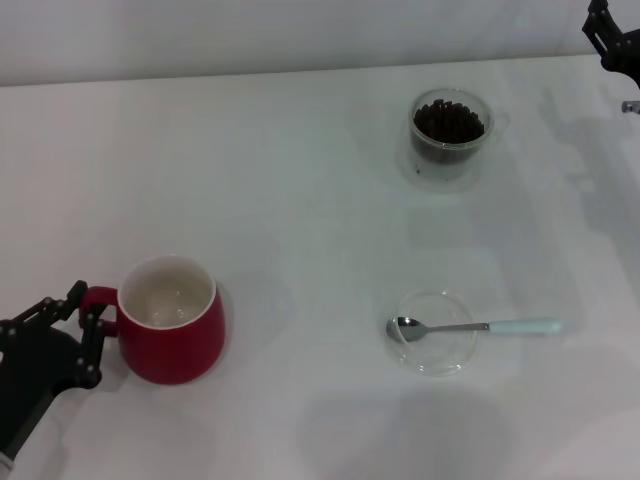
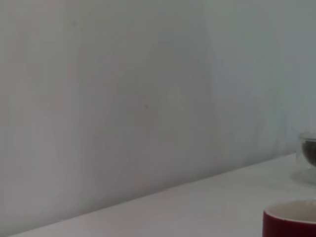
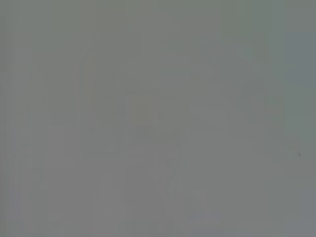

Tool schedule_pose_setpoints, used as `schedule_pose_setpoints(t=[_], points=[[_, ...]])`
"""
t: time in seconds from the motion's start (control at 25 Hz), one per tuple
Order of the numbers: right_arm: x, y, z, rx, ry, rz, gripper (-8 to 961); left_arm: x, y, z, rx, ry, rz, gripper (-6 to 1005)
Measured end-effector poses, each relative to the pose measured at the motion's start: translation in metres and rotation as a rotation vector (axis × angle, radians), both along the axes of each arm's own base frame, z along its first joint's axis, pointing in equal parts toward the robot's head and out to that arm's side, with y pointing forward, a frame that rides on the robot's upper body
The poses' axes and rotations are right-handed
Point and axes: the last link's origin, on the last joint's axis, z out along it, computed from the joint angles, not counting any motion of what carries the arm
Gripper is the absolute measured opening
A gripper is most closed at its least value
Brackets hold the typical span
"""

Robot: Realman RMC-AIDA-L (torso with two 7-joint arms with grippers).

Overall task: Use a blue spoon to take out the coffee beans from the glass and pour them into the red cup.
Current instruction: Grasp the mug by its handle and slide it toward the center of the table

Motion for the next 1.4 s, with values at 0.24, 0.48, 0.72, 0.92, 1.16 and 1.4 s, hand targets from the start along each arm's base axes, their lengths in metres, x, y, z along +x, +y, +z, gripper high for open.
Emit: schedule_pose_setpoints(t=[0.24, 0.48, 0.72, 0.92, 1.16, 1.4], points=[[0.000, 0.000, 0.000, -0.002, -0.001, 0.001, 873, 0.008, 0.004, -0.009, -0.010, 0.021, -0.021, 161], [-0.001, -0.001, 0.000, 0.003, -0.001, 0.010, 873, 0.014, 0.006, -0.014, -0.013, 0.037, -0.037, 158], [-0.001, -0.002, 0.000, 0.004, -0.001, 0.012, 873, 0.022, 0.006, -0.022, -0.015, 0.097, -0.090, 149], [-0.001, -0.001, 0.000, 0.003, -0.002, 0.012, 873, 0.027, 0.009, -0.026, -0.023, 0.096, -0.105, 144], [-0.001, -0.001, 0.000, 0.004, -0.003, 0.014, 873, 0.031, 0.010, -0.030, -0.039, 0.096, -0.110, 137], [-0.002, -0.001, 0.002, 0.009, -0.005, 0.019, 873, 0.031, 0.010, -0.031, -0.042, 0.098, -0.108, 136]])
